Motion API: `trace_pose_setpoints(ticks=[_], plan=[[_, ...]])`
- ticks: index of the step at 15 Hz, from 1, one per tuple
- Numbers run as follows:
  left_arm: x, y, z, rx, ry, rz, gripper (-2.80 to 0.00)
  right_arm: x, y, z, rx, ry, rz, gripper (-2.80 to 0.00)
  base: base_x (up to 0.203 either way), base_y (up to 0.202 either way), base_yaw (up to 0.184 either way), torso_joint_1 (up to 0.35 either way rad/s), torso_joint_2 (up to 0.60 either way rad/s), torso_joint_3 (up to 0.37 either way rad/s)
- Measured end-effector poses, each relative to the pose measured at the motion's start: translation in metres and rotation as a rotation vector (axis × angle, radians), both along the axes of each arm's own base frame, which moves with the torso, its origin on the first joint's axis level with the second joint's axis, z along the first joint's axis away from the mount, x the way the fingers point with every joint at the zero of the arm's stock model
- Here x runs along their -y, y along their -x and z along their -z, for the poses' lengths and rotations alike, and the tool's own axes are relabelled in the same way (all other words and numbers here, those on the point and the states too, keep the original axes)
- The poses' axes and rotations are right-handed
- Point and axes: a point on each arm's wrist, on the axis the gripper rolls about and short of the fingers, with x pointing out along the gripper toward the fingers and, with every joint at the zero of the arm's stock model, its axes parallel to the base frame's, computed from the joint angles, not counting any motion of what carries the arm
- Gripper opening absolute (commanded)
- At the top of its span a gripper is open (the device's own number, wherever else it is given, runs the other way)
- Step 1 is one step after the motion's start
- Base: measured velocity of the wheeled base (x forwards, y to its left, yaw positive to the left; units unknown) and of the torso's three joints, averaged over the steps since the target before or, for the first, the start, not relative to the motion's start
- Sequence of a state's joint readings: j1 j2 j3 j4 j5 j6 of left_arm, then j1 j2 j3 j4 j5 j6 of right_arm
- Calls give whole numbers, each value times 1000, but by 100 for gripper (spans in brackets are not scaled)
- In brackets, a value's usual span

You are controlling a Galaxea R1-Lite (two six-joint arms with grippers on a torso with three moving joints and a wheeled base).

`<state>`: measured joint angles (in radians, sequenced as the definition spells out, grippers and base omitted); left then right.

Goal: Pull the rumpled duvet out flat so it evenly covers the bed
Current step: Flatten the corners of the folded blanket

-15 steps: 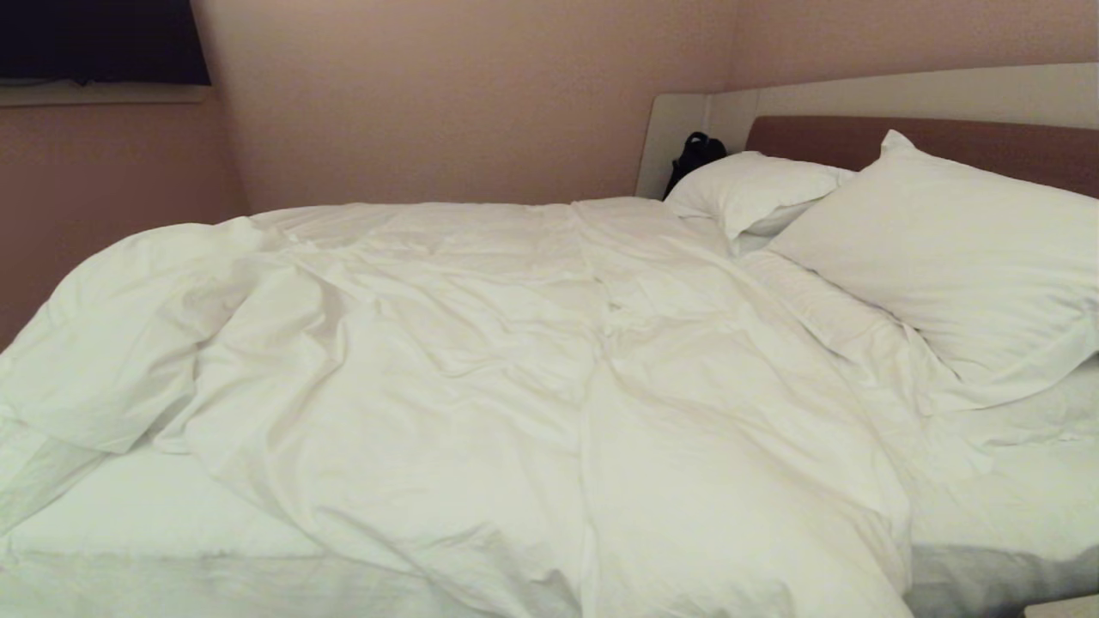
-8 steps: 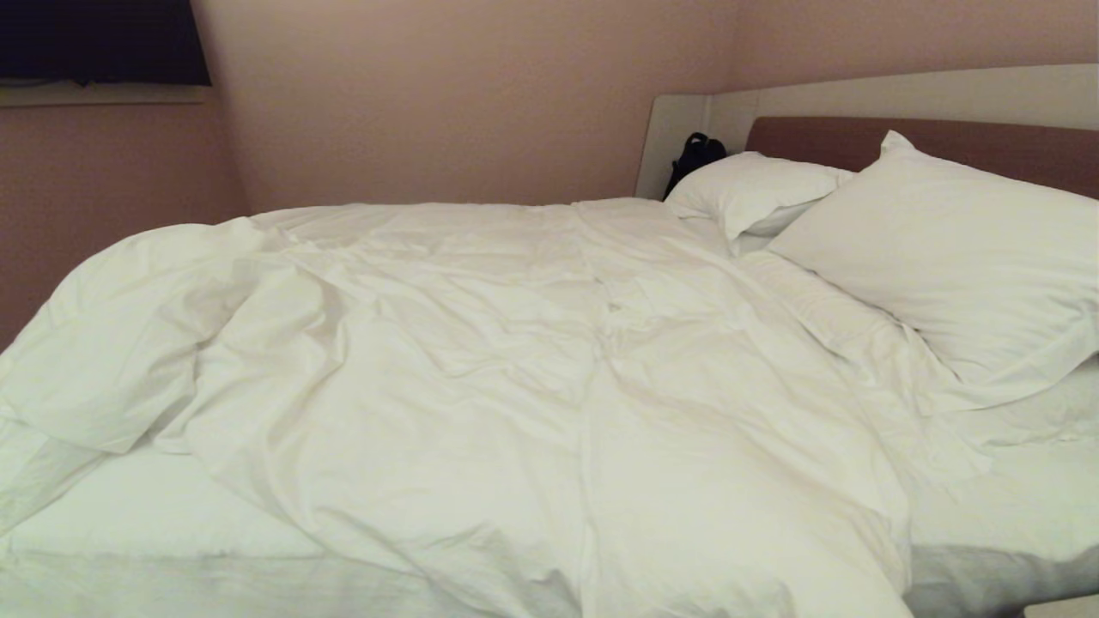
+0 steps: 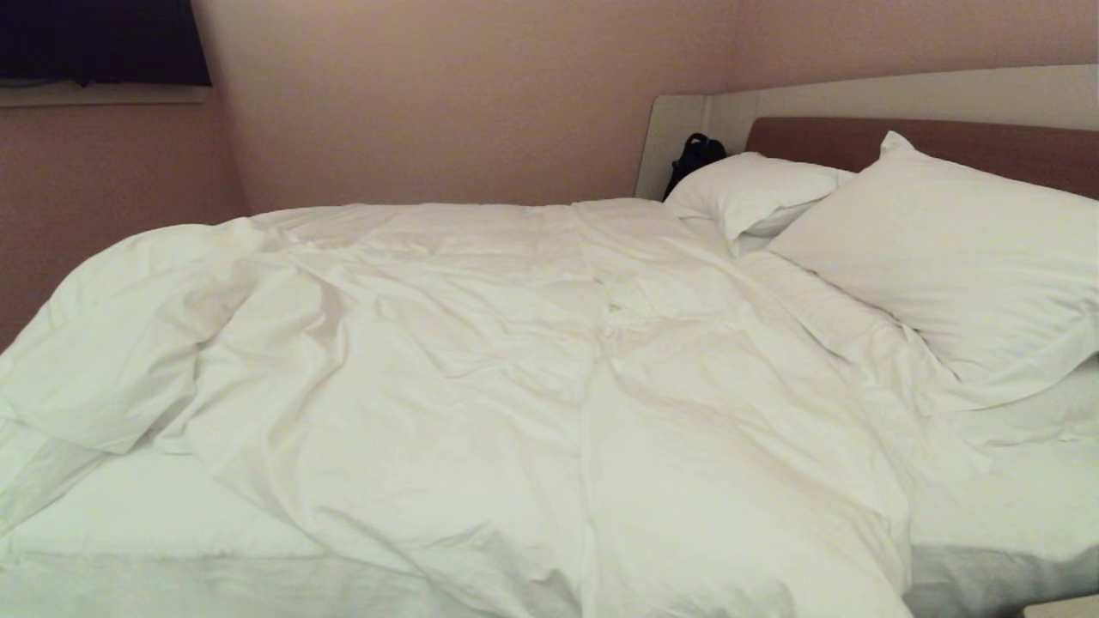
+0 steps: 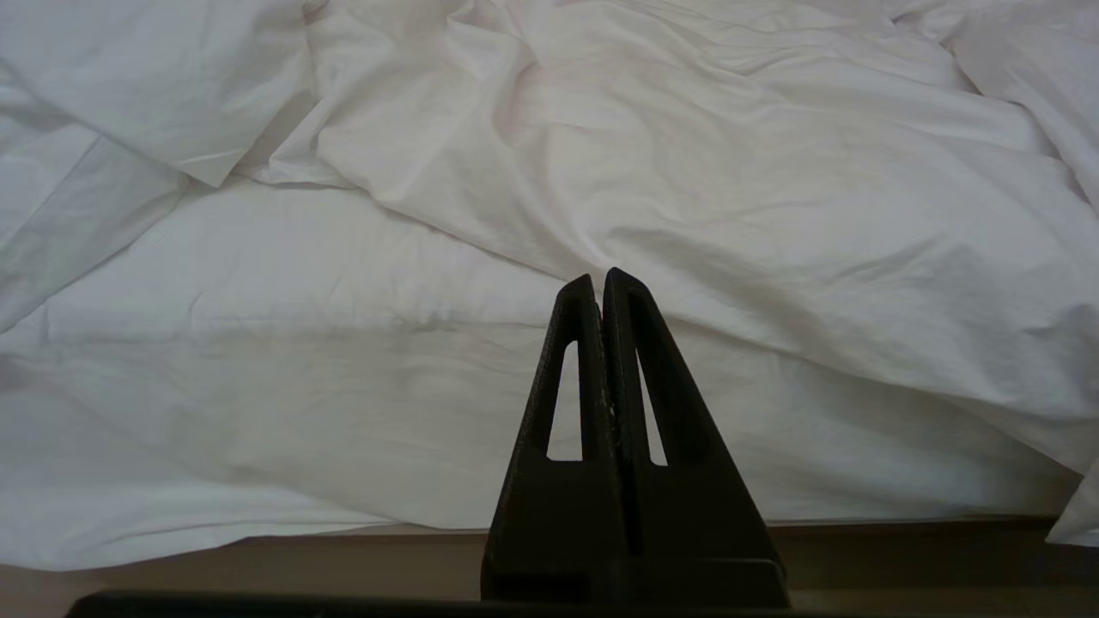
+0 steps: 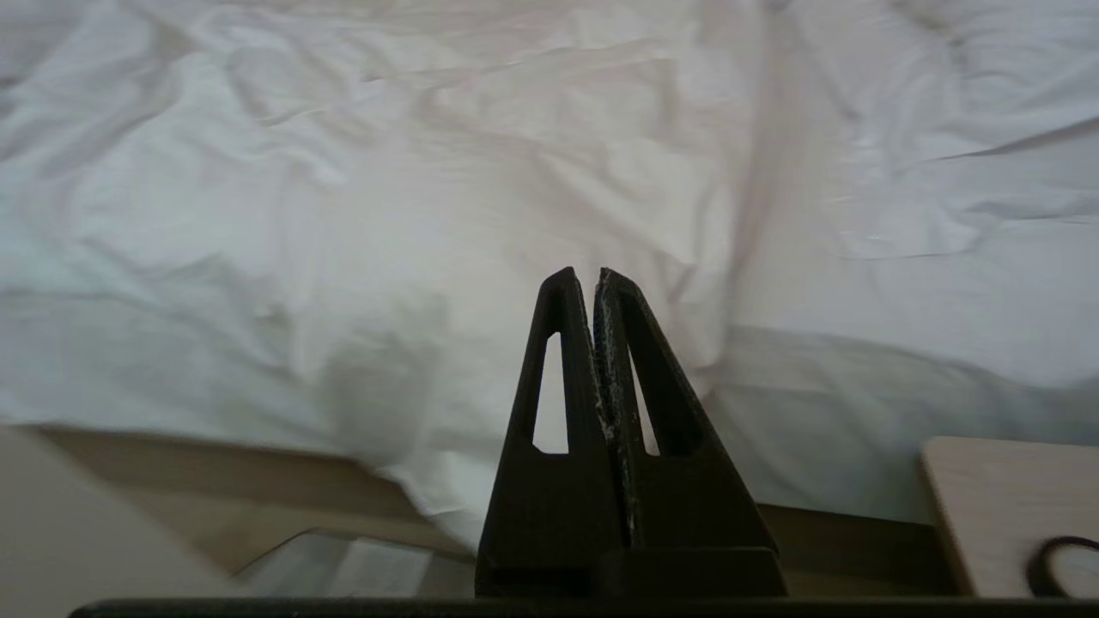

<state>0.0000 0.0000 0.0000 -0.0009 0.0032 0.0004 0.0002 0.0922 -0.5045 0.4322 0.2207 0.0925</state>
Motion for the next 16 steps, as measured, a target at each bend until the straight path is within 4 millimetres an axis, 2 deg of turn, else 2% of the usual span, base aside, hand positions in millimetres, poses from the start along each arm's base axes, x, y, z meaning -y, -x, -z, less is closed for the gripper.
trace_pose_setpoints(ticks=[6, 8, 10, 16], plan=[[0, 0, 0, 0, -1, 1, -280, 4, -28, 60, 4, 110, 169, -280, 0, 0, 0, 0, 0, 0], [0, 0, 0, 0, -1, 1, -280, 5, -36, 74, 4, 150, 211, -280, 0, 0, 0, 0, 0, 0], [0, 0, 0, 0, -1, 1, -280, 5, -41, 82, 19, 180, 236, -280, 0, 0, 0, 0, 0, 0], [0, 0, 0, 0, -2, 0, -280, 4, -44, 88, 48, 184, 204, -280, 0, 0, 0, 0, 0, 0]])
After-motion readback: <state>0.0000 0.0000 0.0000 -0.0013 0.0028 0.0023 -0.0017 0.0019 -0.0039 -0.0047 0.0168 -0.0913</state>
